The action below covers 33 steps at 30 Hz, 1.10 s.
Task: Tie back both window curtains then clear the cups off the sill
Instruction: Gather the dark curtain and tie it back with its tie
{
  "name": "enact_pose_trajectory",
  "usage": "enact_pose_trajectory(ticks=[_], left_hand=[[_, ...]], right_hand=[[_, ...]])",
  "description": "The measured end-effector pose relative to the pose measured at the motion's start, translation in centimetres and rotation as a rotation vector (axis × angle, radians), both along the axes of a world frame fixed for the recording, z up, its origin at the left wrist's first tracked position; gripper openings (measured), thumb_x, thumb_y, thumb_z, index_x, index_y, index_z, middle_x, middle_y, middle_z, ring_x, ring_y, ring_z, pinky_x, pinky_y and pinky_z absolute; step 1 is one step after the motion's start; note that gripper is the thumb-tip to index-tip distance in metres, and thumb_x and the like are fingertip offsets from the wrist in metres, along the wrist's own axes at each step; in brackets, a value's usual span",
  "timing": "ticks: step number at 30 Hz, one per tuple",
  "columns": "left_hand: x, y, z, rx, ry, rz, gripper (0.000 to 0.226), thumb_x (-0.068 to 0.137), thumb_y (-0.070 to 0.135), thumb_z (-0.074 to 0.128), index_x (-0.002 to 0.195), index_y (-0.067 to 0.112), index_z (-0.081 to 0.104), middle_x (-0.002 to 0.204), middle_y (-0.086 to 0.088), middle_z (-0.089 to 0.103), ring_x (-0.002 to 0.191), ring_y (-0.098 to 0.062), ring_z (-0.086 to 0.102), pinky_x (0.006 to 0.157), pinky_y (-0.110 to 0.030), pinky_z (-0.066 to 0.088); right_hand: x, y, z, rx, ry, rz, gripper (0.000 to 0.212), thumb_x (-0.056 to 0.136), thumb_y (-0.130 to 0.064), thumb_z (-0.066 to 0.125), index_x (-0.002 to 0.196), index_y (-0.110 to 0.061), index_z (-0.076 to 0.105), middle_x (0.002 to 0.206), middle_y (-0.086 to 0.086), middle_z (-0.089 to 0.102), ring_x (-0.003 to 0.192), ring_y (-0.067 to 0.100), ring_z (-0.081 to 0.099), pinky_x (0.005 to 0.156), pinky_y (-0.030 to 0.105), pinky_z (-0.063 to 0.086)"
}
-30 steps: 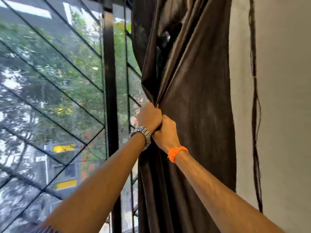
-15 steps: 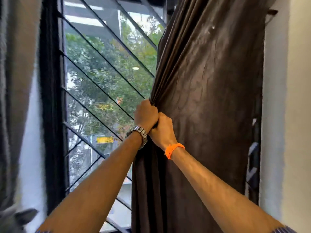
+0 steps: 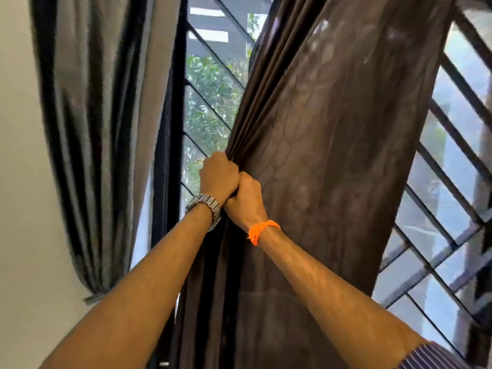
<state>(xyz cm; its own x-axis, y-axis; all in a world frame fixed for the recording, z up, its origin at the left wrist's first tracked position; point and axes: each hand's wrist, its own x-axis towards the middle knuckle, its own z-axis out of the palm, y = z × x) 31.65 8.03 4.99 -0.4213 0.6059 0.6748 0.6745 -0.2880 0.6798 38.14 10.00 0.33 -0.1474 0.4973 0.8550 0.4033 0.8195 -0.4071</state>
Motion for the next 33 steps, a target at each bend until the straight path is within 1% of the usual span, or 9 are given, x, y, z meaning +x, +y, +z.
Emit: enact_pose_trajectory(ticks=[2, 5, 8, 11, 14, 16, 19, 26, 33], left_hand=[[-0.7, 0.0, -0.1, 0.004, 0.003, 0.002, 0.025, 0.092, 0.006, 0.044, 0.109, -0.003, 0.059, 0.115, -0.026, 0.060, 0.107, -0.044, 0.055, 0.086, -0.042, 0.043], [-0.8, 0.3, -0.2, -0.014, -0.005, 0.011, 0.026, 0.092, 0.007, 0.043, 0.113, -0.002, 0.056, 0.118, -0.025, 0.059, 0.108, -0.044, 0.055, 0.084, -0.041, 0.042], [-0.1, 0.7, -0.3, -0.029, 0.021, 0.009, 0.024, 0.092, 0.005, 0.043, 0.110, -0.002, 0.057, 0.115, -0.025, 0.059, 0.107, -0.043, 0.055, 0.084, -0.041, 0.042], [0.7, 1.0, -0.4, -0.026, 0.059, 0.008, 0.021, 0.091, 0.005, 0.044, 0.105, -0.001, 0.059, 0.110, -0.024, 0.061, 0.103, -0.043, 0.057, 0.082, -0.041, 0.042], [1.8, 1.4, -0.6, -0.026, 0.075, -0.004, 0.022, 0.091, 0.005, 0.048, 0.110, 0.000, 0.058, 0.109, -0.024, 0.063, 0.102, -0.042, 0.058, 0.081, -0.041, 0.043], [3.0, 1.8, -1.1, 0.008, 0.109, -0.010, 0.027, 0.087, 0.003, 0.051, 0.114, 0.003, 0.058, 0.104, -0.023, 0.065, 0.099, -0.043, 0.060, 0.080, -0.042, 0.046], [5.9, 2.5, -2.0, 0.050, 0.135, -0.026, 0.041, 0.082, -0.001, 0.052, 0.122, 0.006, 0.053, 0.098, -0.021, 0.066, 0.096, -0.042, 0.061, 0.077, -0.042, 0.047], [15.0, 3.1, -3.6, 0.058, 0.157, -0.068, 0.067, 0.079, -0.003, 0.053, 0.142, 0.012, 0.036, 0.106, -0.024, 0.065, 0.101, -0.044, 0.059, 0.080, -0.045, 0.045], [24.0, 1.9, -3.8, 0.159, 0.048, -0.135, 0.090, 0.077, 0.005, 0.059, 0.154, 0.020, 0.015, 0.107, -0.020, 0.065, 0.094, -0.041, 0.062, 0.069, -0.038, 0.041]], right_hand=[[-0.7, 0.0, 0.0, -0.009, -0.006, 0.004, 0.011, 0.077, 0.005, 0.064, 0.070, -0.003, 0.061, 0.087, 0.029, 0.063, 0.080, 0.039, 0.060, 0.056, 0.020, 0.024], [-0.8, 0.6, -0.1, -0.031, -0.038, -0.018, 0.004, 0.076, 0.002, 0.065, 0.079, 0.004, 0.063, 0.088, 0.026, 0.062, 0.082, 0.039, 0.060, 0.057, 0.019, 0.025], [0.0, 1.0, 0.1, -0.030, -0.076, -0.035, 0.018, 0.076, 0.002, 0.064, 0.069, -0.011, 0.056, 0.089, 0.027, 0.061, 0.084, 0.039, 0.060, 0.057, 0.019, 0.025], [1.3, 0.9, 0.1, -0.030, -0.127, -0.071, 0.005, 0.077, 0.000, 0.064, 0.080, 0.000, 0.061, 0.090, 0.026, 0.061, 0.085, 0.040, 0.059, 0.058, 0.019, 0.024], [3.0, 0.7, -0.6, -0.015, -0.173, -0.106, 0.011, 0.076, -0.009, 0.061, 0.086, -0.006, 0.057, 0.095, 0.018, 0.061, 0.091, 0.039, 0.060, 0.063, 0.032, 0.038], [4.6, 0.4, -1.2, -0.020, -0.188, -0.143, 0.014, 0.075, -0.015, 0.060, 0.085, -0.012, 0.051, 0.096, 0.014, 0.060, 0.093, 0.039, 0.060, 0.067, 0.040, 0.049], [7.8, 0.2, -1.9, -0.032, -0.235, -0.204, 0.020, 0.074, -0.025, 0.060, 0.088, -0.012, 0.053, 0.095, 0.008, 0.060, 0.092, 0.037, 0.061, 0.070, 0.044, 0.053], [17.6, -0.1, -2.5, -0.053, -0.342, -0.329, 0.018, 0.075, -0.033, 0.057, 0.084, -0.018, 0.052, 0.090, 0.003, 0.060, 0.090, 0.036, 0.061, 0.066, 0.038, 0.047], [28.1, -0.6, -2.1, 0.076, -0.342, -0.482, 0.016, 0.073, -0.035, 0.053, 0.083, -0.024, 0.057, 0.086, -0.006, 0.062, 0.088, 0.025, 0.061, 0.063, 0.032, 0.045]])
